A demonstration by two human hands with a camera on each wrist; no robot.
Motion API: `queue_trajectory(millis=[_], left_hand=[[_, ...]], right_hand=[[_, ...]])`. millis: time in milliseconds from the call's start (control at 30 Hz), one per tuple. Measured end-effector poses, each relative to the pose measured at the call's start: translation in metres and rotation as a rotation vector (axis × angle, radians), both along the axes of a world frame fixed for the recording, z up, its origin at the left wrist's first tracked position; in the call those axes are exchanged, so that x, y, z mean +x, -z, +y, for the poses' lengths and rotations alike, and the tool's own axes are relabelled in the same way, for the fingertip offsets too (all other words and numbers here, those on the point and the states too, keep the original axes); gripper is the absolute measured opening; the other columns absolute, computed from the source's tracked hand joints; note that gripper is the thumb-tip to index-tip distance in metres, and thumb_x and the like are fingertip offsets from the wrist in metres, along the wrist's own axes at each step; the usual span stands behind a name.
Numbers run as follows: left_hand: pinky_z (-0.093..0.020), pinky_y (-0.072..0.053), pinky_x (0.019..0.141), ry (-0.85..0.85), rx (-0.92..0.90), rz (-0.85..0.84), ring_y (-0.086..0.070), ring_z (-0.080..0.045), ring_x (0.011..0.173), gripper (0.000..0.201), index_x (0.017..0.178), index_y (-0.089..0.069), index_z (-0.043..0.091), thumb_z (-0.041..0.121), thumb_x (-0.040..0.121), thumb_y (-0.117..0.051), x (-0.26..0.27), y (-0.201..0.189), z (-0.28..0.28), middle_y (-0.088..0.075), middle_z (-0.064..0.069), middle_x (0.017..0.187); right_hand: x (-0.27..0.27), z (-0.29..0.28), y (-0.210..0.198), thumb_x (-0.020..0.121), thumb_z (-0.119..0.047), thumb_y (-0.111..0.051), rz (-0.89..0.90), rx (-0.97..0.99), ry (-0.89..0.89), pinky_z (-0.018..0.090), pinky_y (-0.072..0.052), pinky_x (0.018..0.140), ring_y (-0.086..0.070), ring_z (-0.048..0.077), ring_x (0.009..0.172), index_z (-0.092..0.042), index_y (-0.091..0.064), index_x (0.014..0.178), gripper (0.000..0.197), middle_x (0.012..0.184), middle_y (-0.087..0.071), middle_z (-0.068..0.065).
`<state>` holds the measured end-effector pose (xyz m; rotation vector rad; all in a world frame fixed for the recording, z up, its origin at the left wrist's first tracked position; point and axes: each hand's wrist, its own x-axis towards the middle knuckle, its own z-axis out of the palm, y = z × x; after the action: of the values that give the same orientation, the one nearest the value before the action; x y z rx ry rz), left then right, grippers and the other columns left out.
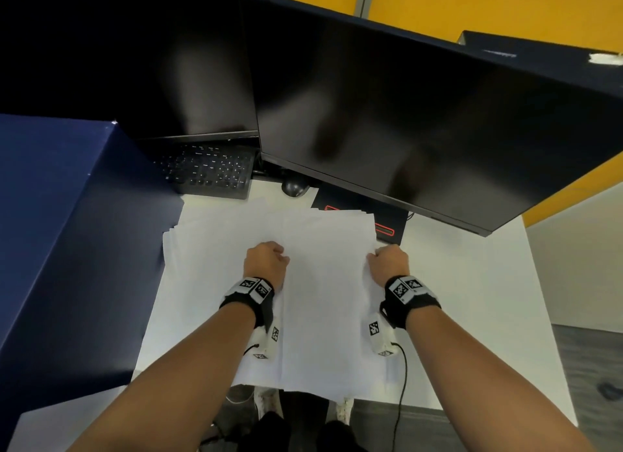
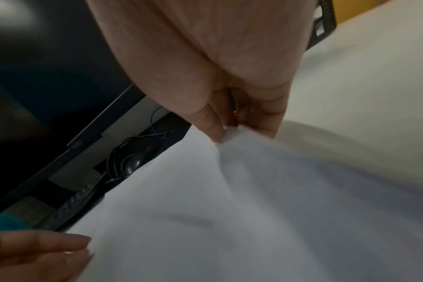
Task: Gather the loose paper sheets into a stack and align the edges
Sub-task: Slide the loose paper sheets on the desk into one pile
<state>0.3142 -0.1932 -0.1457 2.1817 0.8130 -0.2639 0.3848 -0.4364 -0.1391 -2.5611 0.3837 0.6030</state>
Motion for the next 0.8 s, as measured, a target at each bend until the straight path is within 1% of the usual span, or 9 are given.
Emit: queue_trajectory(millis=[67,167,267,367,433,533,633,667,800], left_hand=[[-0.034,-0.057,0.093,-0.008,-0.042,-0.045,-0.071,-0.026,0.097,0.024,0.112,-0.074,0.012,0.016,0.09,-0.065,-0.003,0.001,-0.006,-0.075,-0.007,0.106],[-0.034,-0.058,0.09,-0.018,-0.109,-0.071,-0.071,-0.019,0.095,0.03,0.114,-0.073,0.018,0.027,0.086,-0.068,-0.021,-0.001,0.007,-0.075,0.001,0.103],[-0.031,-0.051,0.097,-0.056,0.055,-0.026,-0.065,-0.022,0.11,0.046,0.122,-0.068,0.019,0.04,0.081,-0.071,-0.049,-0.007,0.056,-0.069,-0.001,0.116],[-0.041,-0.046,0.105,-0.192,0.245,0.165,-0.054,-0.034,0.124,0.067,0.131,-0.059,0.016,0.054,0.078,-0.065,-0.074,-0.012,0.107,-0.057,-0.014,0.134],[-0.042,-0.045,0.105,-0.195,0.233,0.249,-0.053,-0.036,0.125,0.071,0.133,-0.057,0.012,0.057,0.078,-0.065,-0.078,-0.011,0.12,-0.056,-0.016,0.136],[-0.038,-0.047,0.102,-0.146,0.126,0.229,-0.058,-0.032,0.122,0.066,0.13,-0.057,0.007,0.053,0.083,-0.066,-0.066,-0.006,0.11,-0.063,-0.012,0.129],[-0.038,-0.046,0.102,-0.112,0.084,0.224,-0.056,-0.035,0.125,0.061,0.131,-0.057,0.004,0.047,0.089,-0.062,-0.05,-0.002,0.087,-0.061,-0.015,0.135],[-0.038,-0.044,0.104,-0.093,0.07,0.227,-0.054,-0.035,0.128,0.061,0.135,-0.054,0.002,0.044,0.092,-0.061,-0.045,-0.002,0.077,-0.058,-0.016,0.139],[-0.032,-0.031,0.115,-0.036,-0.115,0.115,-0.04,-0.03,0.142,0.065,0.151,-0.036,0.003,0.04,0.1,-0.051,-0.034,-0.011,0.04,-0.04,-0.015,0.156]], right_hand=[[-0.002,0.002,-0.003,0.095,-0.017,-0.049,0.005,0.029,0.006,0.026,-0.044,0.083,-0.065,0.034,0.104,0.003,-0.072,0.1,0.031,0.109,-0.071,0.018],[-0.01,-0.017,-0.005,0.092,-0.024,-0.056,0.0,0.071,0.092,0.033,-0.048,0.095,-0.063,0.035,0.11,0.002,-0.072,0.106,0.034,0.115,-0.07,0.017],[-0.021,-0.049,-0.006,0.087,-0.034,-0.064,0.001,0.115,0.225,0.036,-0.047,0.102,-0.062,0.033,0.116,-0.005,-0.071,0.114,0.041,0.123,-0.069,0.011],[-0.027,-0.071,-0.008,0.087,-0.04,-0.061,-0.004,0.128,0.269,0.042,-0.052,0.094,-0.069,0.036,0.097,-0.001,-0.074,0.096,0.043,0.101,-0.074,0.018],[-0.026,-0.071,-0.005,0.086,-0.046,-0.057,-0.014,0.134,0.296,0.043,-0.053,0.092,-0.069,0.036,0.093,-0.003,-0.074,0.092,0.046,0.095,-0.074,0.017],[-0.03,-0.042,-0.005,0.083,-0.05,-0.06,-0.029,0.175,0.281,0.04,-0.049,0.101,-0.066,0.034,0.109,-0.006,-0.069,0.116,0.056,0.117,-0.071,0.015],[-0.037,0.002,-0.005,0.088,-0.032,-0.065,-0.047,0.199,0.148,0.031,-0.048,0.084,-0.065,0.035,0.107,-0.001,-0.066,0.117,0.042,0.115,-0.07,0.019],[-0.038,0.013,-0.001,0.089,-0.03,-0.064,-0.042,0.201,0.098,0.03,-0.048,0.084,-0.064,0.034,0.108,-0.003,-0.064,0.121,0.042,0.118,-0.069,0.019],[-0.039,0.031,0.0,0.093,-0.024,-0.059,-0.001,0.192,0.036,0.033,-0.039,0.107,-0.052,0.032,0.129,-0.005,-0.048,0.142,0.053,0.141,-0.055,0.015]])
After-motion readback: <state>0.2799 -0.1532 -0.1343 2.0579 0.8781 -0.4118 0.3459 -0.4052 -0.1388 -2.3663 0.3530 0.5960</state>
